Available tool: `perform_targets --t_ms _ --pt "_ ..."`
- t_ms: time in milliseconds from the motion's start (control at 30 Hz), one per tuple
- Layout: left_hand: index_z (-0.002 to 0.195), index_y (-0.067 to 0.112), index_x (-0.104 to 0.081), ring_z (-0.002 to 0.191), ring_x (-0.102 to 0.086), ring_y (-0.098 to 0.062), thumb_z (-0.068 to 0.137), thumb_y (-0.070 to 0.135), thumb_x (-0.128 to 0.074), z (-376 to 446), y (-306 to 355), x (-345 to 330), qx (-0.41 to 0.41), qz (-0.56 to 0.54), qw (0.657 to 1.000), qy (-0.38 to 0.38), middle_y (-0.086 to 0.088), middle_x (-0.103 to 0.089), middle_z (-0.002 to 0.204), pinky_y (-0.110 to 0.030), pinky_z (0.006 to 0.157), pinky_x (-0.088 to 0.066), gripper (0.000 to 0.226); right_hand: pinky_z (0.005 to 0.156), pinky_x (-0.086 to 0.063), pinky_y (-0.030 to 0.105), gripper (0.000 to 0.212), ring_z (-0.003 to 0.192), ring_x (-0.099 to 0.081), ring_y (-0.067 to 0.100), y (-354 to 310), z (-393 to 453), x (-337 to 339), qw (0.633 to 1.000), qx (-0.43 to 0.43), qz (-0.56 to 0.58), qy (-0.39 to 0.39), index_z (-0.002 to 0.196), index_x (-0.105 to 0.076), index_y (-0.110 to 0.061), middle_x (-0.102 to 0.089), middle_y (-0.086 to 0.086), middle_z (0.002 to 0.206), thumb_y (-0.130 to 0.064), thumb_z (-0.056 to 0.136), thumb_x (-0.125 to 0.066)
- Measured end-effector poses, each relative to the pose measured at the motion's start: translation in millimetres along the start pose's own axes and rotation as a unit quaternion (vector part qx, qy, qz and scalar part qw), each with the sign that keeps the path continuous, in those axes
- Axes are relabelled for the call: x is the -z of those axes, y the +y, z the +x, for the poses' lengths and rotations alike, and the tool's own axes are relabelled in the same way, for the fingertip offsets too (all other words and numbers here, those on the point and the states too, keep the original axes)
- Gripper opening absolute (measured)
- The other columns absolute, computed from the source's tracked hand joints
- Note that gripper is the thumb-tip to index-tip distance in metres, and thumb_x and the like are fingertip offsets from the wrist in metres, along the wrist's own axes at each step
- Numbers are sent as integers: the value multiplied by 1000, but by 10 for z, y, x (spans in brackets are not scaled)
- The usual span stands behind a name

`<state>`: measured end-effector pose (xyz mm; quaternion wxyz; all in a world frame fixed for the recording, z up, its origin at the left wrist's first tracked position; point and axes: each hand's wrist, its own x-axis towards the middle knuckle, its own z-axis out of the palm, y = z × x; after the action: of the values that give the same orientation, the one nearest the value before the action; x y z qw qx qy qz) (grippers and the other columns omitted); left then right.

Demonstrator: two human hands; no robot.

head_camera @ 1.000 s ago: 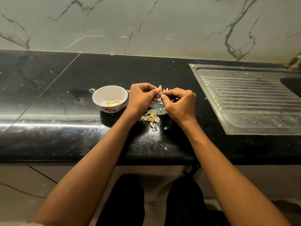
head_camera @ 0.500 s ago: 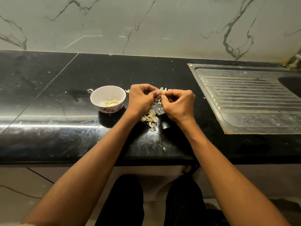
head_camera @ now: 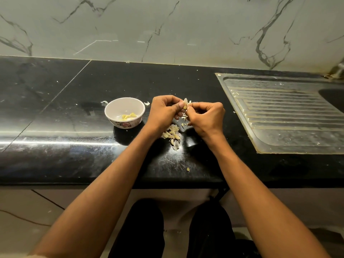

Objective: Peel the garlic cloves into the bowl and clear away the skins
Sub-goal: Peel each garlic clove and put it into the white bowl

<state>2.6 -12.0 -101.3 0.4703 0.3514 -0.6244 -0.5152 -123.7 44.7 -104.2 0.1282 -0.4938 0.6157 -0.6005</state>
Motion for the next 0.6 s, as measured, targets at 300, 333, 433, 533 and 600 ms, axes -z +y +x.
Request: perform_targets --t_ms 300,333,433,533,600 --pt "89 2 -70 60 -58 -12 100 6 -61 -6 -8 9 26 -36 999 -31 -8 -65 71 -21 55 -49 15 49 -54 26 16 52 -70 13 -26 -3 18 998 -39 45 -13 72 -79 -22 -75 -2 64 -12 85 -81" --pt "90 1 -70 61 -59 -13 99 10 -65 -9 -10 7 26 -40 998 -31 -8 -66 71 -21 55 -50 14 50 -54 27 16 52 -70 13 -21 0 16 998 -40 45 -12 71 -79 -21 -74 -2 63 -13 85 -80" --pt "93 -1 -71 62 -62 -13 92 15 -76 -4 -29 8 14 -20 999 -21 -7 -70 74 -23 57 -52 17 51 -56 30 14 50 -68 14 4 6 10 999 -37 38 -12 73 -81 -16 -73 -2 61 -19 86 -81" --pt "90 2 -71 61 -63 -11 89 7 -77 17 -54 16 5 0 1000 -12 -7 -71 75 -23 57 -52 7 53 -57 32 11 51 -69 15 11 6 10 998 -42 40 -17 74 -82 -15 -74 -2 63 -20 84 -82" --pt "92 -2 -71 60 -63 -10 90 3 -75 19 -55 16 6 -1 1000 -9 -8 -70 74 -22 56 -52 7 50 -56 30 10 50 -69 16 2 6 13 998 -47 50 -14 74 -81 -15 -74 0 63 -17 83 -83"
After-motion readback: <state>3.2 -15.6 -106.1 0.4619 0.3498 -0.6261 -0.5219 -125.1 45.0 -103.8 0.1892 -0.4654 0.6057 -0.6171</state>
